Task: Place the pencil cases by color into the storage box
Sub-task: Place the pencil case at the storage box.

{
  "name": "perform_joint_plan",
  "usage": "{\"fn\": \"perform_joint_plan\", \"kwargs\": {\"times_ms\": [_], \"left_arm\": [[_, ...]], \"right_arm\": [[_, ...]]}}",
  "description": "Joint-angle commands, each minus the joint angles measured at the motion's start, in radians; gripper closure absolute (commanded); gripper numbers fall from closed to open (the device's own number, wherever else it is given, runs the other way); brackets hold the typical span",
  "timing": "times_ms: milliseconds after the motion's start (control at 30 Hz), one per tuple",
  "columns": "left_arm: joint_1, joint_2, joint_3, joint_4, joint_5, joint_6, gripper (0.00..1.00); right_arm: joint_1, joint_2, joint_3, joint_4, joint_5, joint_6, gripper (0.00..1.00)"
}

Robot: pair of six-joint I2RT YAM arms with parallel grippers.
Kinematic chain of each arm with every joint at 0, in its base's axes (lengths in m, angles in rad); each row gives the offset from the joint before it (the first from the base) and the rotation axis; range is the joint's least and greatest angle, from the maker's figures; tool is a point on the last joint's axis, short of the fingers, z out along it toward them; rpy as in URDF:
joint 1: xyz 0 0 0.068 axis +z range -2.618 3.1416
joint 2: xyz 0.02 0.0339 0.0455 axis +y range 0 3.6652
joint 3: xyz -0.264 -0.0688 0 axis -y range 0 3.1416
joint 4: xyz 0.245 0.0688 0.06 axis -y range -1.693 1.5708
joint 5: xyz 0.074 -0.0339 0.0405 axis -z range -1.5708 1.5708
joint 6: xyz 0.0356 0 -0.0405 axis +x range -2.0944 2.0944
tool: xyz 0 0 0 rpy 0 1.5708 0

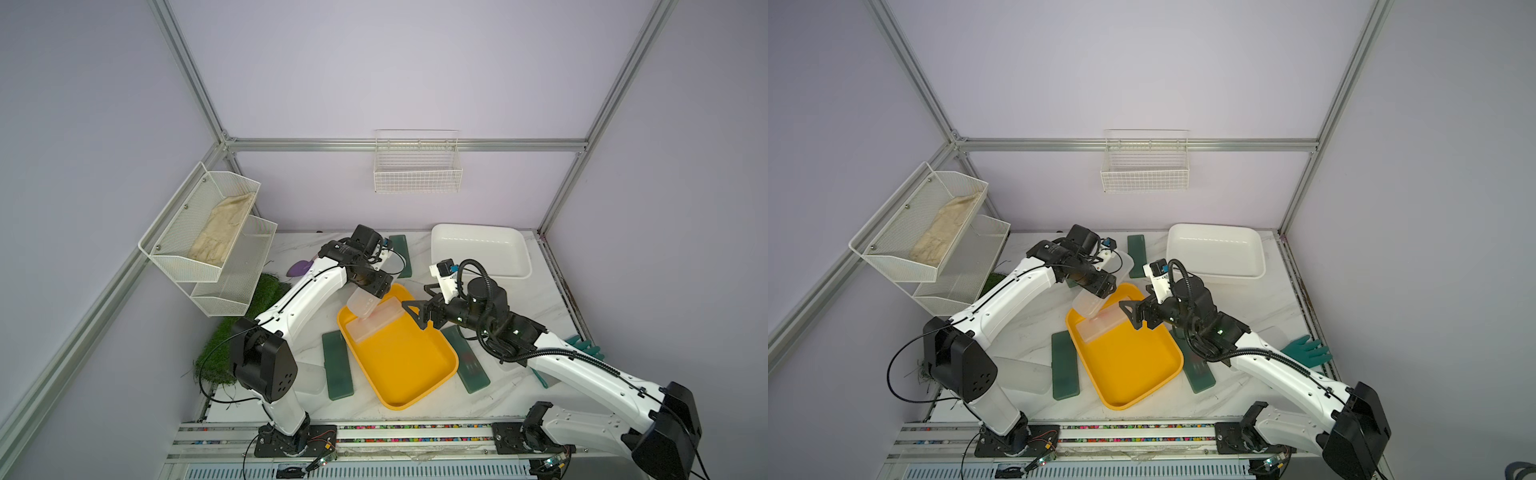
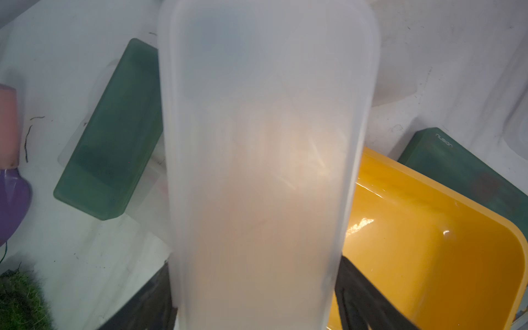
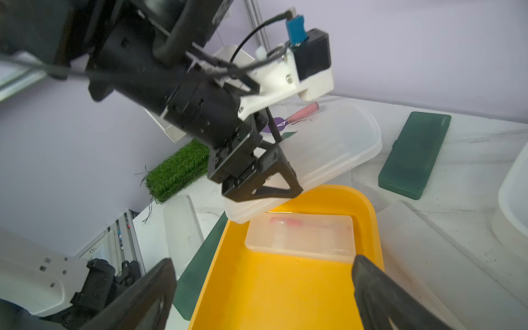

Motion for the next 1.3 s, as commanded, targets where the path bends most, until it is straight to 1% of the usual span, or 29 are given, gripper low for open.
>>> {"fn": "perform_joint_plan", "kwargs": {"times_ms": [0,167,333,567,833,1100,1267], "left_arm": [[-0.041,-0.062,-0.034,0.012,0.016,0.058,0.22],[-0.095,-0.087,-0.101,0.031,0.037,0.068,0.22],[-0.136,-0.091,-0.153,0.049,0.037,0.066,0.22],[-0.189,-0.083,-0.193,0.073,-0.005,0.056,0.22],[-0.229,-0.097,-0.233,0.093,-0.054,0.050,0.20],[-0.254,-0.106,-0.276,0.142,-0.056,0.049,0.20],[-0.262,-0.105,-0.290,0.155,-0.045,0.059,0.20]], "right_arm": [[-0.067,-0.065,-0.021,-0.083,-0.054,0.127,0.03],[-0.176,-0.140,-0.038,-0.131,-0.178,0.213,0.03],[-0.291,-0.169,-0.034,-0.152,-0.304,0.252,0.03],[-0.406,-0.147,0.016,-0.188,-0.378,0.243,0.03],[-0.454,-0.111,0.021,-0.190,-0.424,0.275,0.03],[-0.491,-0.083,0.024,-0.178,-0.448,0.293,0.03],[-0.499,-0.063,0.030,-0.168,-0.440,0.285,0.03]]}}
